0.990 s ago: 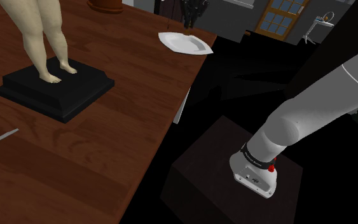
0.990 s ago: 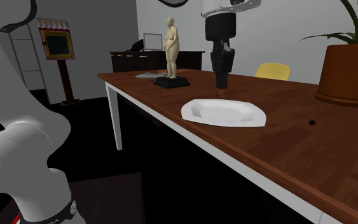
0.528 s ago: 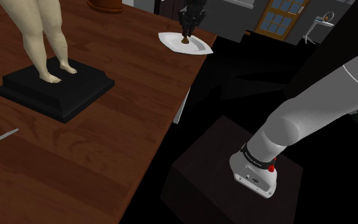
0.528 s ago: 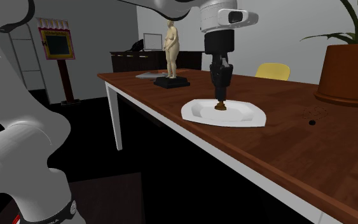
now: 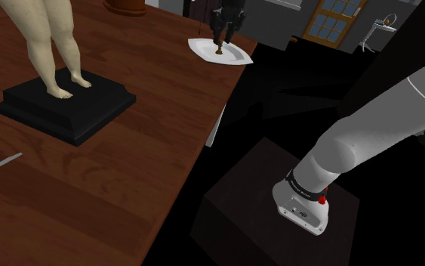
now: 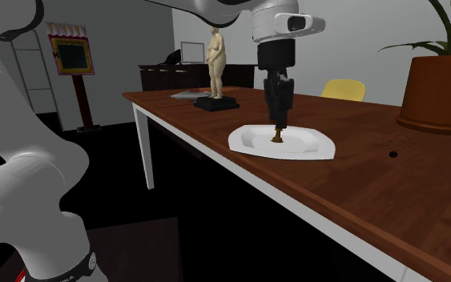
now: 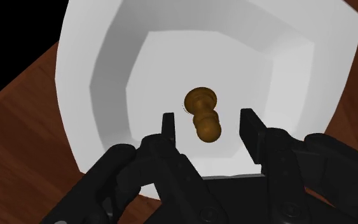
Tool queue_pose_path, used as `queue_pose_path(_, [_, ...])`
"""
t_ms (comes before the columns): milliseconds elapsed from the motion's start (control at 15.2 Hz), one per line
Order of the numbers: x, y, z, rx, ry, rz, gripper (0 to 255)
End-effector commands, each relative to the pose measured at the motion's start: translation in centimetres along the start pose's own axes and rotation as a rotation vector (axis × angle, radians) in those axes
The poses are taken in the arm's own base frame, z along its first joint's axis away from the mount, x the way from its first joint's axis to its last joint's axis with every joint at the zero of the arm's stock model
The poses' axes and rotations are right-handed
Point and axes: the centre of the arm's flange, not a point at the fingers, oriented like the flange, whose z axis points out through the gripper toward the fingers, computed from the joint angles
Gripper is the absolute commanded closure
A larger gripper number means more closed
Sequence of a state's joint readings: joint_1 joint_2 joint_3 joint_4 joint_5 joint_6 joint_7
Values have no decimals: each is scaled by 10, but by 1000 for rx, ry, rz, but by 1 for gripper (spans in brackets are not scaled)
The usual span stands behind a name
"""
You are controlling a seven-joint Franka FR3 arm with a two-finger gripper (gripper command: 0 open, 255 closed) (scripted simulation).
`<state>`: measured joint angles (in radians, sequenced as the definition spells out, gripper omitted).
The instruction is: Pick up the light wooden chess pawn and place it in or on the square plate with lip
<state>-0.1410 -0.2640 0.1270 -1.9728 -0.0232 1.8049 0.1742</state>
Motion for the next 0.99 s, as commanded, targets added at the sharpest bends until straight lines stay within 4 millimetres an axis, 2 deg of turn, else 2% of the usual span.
queue_pose_path(0, [0,0,0,0,0,0,0])
queue_pose_path(264, [0,0,0,0,0,0,0])
queue_pose_path(528, [0,0,-50,0,0,0,0])
queue_pose_path(924, [0,0,-50,0,0,0,0])
